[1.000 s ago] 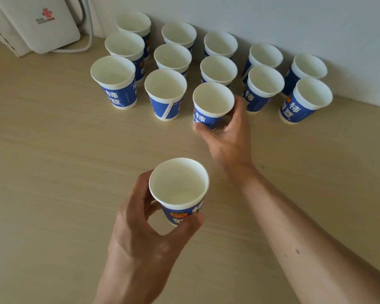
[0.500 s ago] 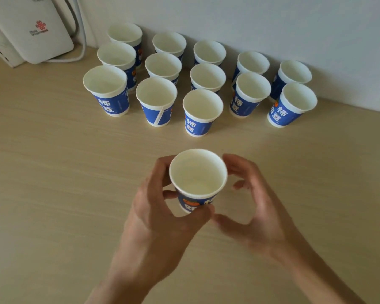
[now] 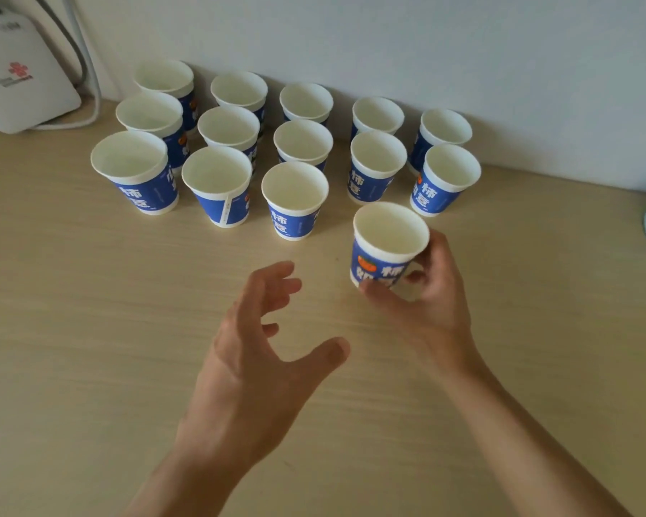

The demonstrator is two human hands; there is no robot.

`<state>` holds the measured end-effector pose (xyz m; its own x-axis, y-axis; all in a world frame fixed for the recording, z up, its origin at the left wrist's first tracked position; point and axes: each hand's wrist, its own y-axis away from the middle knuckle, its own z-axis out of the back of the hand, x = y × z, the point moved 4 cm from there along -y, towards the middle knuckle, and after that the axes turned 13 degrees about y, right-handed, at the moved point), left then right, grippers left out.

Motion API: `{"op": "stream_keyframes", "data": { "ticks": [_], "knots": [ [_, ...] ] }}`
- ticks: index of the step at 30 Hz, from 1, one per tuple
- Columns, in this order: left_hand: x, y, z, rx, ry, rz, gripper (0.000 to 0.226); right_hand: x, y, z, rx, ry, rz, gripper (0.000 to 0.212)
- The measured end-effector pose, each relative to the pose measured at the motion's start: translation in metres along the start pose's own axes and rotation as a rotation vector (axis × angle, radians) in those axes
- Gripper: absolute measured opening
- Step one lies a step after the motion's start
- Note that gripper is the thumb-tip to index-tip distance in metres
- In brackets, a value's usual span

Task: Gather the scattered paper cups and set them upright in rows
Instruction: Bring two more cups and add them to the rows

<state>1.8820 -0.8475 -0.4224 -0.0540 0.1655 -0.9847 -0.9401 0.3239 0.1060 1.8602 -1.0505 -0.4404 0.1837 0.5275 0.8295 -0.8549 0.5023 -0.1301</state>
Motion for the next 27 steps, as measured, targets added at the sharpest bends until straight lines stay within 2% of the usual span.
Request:
{"op": "stream_keyframes", "data": {
  "ticks": [5, 20, 27],
  "knots": [
    [0.009, 0.010, 0.005, -0.018, 0.027, 0.047, 0.075, -0.011, -0.030, -0.010, -0.049, 0.023, -0.035, 0.059],
    [0.014, 0.020, 0.012, -0.007, 0.066, 0.075, 0.075, -0.015, -0.053, -0.028, -0.120, 0.023, -0.099, 0.064],
    [0.014, 0.027, 0.013, -0.018, 0.044, 0.083, 0.074, -0.017, -0.040, -0.023, -0.122, 0.067, -0.106, 0.075]
  ]
}}
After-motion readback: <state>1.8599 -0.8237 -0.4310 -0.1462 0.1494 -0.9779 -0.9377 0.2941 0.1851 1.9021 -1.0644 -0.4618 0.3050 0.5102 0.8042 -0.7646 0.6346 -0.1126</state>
